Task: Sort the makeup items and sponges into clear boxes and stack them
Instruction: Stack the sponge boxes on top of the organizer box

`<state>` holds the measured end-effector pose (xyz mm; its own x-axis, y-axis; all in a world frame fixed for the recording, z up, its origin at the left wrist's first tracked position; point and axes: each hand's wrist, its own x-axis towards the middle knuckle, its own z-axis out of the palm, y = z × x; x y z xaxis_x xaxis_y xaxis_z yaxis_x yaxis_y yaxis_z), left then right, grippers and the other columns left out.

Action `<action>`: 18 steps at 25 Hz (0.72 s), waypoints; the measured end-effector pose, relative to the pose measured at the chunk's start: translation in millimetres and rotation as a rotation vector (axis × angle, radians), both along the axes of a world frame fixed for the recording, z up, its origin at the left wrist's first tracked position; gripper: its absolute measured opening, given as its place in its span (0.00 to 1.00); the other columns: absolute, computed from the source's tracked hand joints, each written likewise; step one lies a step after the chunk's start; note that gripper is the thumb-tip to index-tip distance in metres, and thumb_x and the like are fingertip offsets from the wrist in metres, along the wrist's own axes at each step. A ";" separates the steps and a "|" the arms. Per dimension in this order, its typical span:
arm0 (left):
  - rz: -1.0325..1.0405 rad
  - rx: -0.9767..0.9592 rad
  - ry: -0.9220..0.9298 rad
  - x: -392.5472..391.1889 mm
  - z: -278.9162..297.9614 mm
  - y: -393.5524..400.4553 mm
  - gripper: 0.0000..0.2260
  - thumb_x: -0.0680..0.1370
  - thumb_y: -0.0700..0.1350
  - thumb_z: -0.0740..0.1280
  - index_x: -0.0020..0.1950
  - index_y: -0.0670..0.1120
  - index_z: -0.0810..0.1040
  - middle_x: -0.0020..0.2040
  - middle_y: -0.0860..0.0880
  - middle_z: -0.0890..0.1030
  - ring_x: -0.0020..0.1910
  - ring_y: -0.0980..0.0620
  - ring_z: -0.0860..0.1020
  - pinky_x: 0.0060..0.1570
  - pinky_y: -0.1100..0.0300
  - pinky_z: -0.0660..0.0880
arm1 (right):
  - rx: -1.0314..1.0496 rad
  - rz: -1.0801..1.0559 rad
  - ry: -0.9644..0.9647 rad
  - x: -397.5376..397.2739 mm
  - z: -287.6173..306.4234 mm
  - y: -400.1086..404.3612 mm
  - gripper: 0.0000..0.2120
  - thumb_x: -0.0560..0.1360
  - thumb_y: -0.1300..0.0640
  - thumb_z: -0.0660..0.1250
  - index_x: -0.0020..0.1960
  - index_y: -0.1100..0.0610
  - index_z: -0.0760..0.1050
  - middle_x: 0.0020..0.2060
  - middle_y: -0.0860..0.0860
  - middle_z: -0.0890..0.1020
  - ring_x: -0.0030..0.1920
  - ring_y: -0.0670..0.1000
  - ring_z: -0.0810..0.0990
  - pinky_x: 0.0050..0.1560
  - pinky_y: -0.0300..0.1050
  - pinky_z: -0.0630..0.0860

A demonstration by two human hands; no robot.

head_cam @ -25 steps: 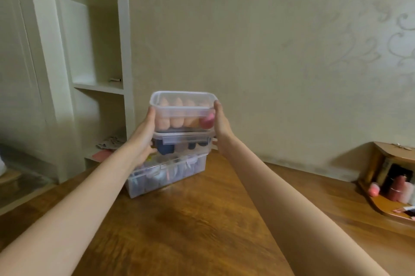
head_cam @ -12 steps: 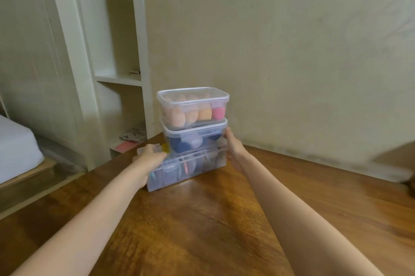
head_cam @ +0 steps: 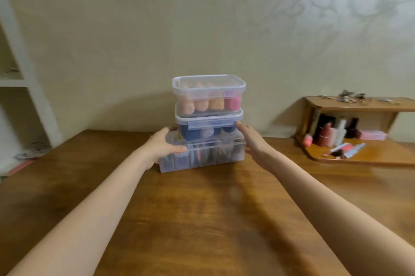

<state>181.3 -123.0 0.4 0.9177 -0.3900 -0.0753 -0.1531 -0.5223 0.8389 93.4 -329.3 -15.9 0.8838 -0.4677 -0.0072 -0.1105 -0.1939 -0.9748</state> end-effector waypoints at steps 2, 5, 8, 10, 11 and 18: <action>-0.053 0.054 -0.124 -5.3 -1.5 -42.4 0.37 0.73 0.44 0.71 0.76 0.48 0.55 0.77 0.44 0.55 0.74 0.42 0.60 0.68 0.46 0.64 | -0.024 -0.071 0.009 -22.3 -3.8 -31.3 0.32 0.76 0.39 0.59 0.72 0.56 0.60 0.71 0.54 0.67 0.68 0.55 0.68 0.66 0.52 0.66; -0.130 0.131 -0.212 -11.2 -4.2 -97.5 0.34 0.75 0.46 0.69 0.76 0.49 0.56 0.78 0.42 0.50 0.76 0.41 0.54 0.72 0.46 0.58 | -0.134 -0.204 -0.002 -52.2 -6.7 -64.3 0.31 0.76 0.43 0.62 0.73 0.54 0.58 0.72 0.55 0.65 0.69 0.55 0.67 0.64 0.50 0.67; -0.216 0.168 -0.241 -13.6 -5.8 -141.5 0.32 0.76 0.47 0.68 0.76 0.49 0.56 0.78 0.43 0.48 0.76 0.40 0.51 0.73 0.44 0.56 | -0.220 -0.300 -0.015 -67.2 -10.7 -98.2 0.28 0.77 0.44 0.61 0.72 0.53 0.59 0.72 0.56 0.64 0.70 0.56 0.66 0.67 0.53 0.67; -0.242 0.190 -0.254 -10.6 -7.4 -160.2 0.32 0.77 0.47 0.67 0.76 0.50 0.56 0.78 0.44 0.49 0.76 0.40 0.52 0.73 0.43 0.57 | -0.226 -0.321 -0.024 -69.6 -11.2 -112.9 0.26 0.78 0.45 0.60 0.72 0.54 0.59 0.71 0.56 0.67 0.69 0.56 0.68 0.65 0.51 0.69; -0.262 0.200 -0.264 -7.2 -8.5 -169.5 0.31 0.77 0.47 0.67 0.76 0.50 0.55 0.78 0.44 0.49 0.76 0.40 0.52 0.73 0.43 0.57 | -0.222 -0.331 -0.026 -69.9 -10.4 -120.1 0.26 0.78 0.47 0.59 0.73 0.55 0.59 0.70 0.56 0.67 0.69 0.56 0.69 0.64 0.51 0.70; -0.298 0.298 -0.293 -8.7 -6.5 -201.2 0.29 0.79 0.49 0.62 0.77 0.54 0.52 0.78 0.43 0.49 0.76 0.37 0.47 0.73 0.44 0.51 | -0.277 -0.456 -0.021 -57.6 -5.0 -147.7 0.22 0.81 0.50 0.54 0.71 0.60 0.62 0.68 0.57 0.71 0.68 0.55 0.70 0.61 0.44 0.67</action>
<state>172.6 -324.2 -6.1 0.7694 -0.6384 0.0210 -0.5384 -0.6304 0.5592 35.8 -477.0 -20.9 0.5890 -0.7864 0.1861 -0.2250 -0.3807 -0.8969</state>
